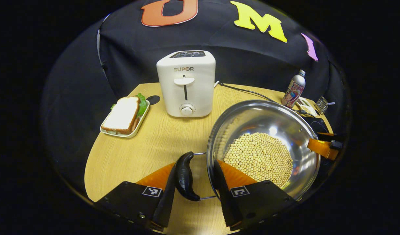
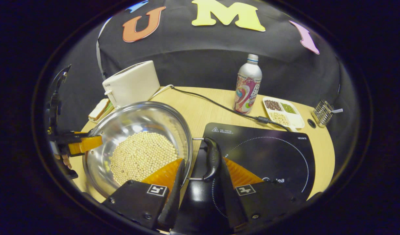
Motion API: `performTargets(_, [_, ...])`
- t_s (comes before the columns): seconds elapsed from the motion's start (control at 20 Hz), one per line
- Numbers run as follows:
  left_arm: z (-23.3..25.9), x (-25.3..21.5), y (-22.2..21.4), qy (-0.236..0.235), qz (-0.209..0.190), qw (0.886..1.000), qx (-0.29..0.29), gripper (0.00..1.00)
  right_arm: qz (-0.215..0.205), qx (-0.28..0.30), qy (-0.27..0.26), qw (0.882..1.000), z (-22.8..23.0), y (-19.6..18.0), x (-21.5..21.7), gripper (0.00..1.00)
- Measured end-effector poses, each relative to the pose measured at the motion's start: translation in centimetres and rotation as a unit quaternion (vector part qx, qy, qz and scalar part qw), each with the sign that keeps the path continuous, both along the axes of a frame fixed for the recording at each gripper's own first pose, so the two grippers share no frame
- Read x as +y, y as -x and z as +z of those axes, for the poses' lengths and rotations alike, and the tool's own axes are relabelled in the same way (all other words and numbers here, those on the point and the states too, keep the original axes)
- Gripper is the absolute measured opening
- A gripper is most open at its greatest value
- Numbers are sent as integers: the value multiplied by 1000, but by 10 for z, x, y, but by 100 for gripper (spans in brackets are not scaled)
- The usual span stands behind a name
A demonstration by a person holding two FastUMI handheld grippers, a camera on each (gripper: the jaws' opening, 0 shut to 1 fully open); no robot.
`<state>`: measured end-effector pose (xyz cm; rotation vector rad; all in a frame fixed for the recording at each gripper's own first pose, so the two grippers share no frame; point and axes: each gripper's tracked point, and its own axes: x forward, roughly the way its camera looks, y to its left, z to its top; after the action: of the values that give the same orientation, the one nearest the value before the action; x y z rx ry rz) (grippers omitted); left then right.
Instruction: First push the handle of the pot to place it horizontally, then grasp the pot with both hands and set it on the induction cooktop.
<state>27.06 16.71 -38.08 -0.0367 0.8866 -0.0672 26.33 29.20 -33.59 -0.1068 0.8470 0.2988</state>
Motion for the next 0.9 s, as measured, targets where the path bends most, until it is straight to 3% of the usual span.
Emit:
performTargets(0.05, [1, 1, 0, 2, 8, 1000, -1, 70, -2, 3, -5, 1000, 1, 0, 1, 61])
performTargets(0.1, [4, 0, 1, 7, 16, 1000, -4, 58, -3, 4, -8, 1000, 1, -1, 2, 59])
performTargets(0.15, [1, 0, 5, 8, 19, 1000, 4, 65, -4, 3, -11, 1000, 2, -1, 1, 55])
performTargets(0.2, [2, -1, 7, 10, 20, 1000, 4, 66, -4, 5, -10, 1000, 2, 1, 1, 54])
performTargets(0.25, [2, -1, 8, 8, 22, 1000, 6, 57, -5, 8, -12, 1000, 3, 2, 1, 54])
performTargets(0.5, [19, 2, 18, -9, 18, 1000, 4, 57, 3, 13, -20, 1000, 15, 11, 1, 54])
performTargets(0.9, [94, 1, 33, -16, 21, 999, -21, 57, 10, -8, -39, 999, 90, 31, -8, 52])
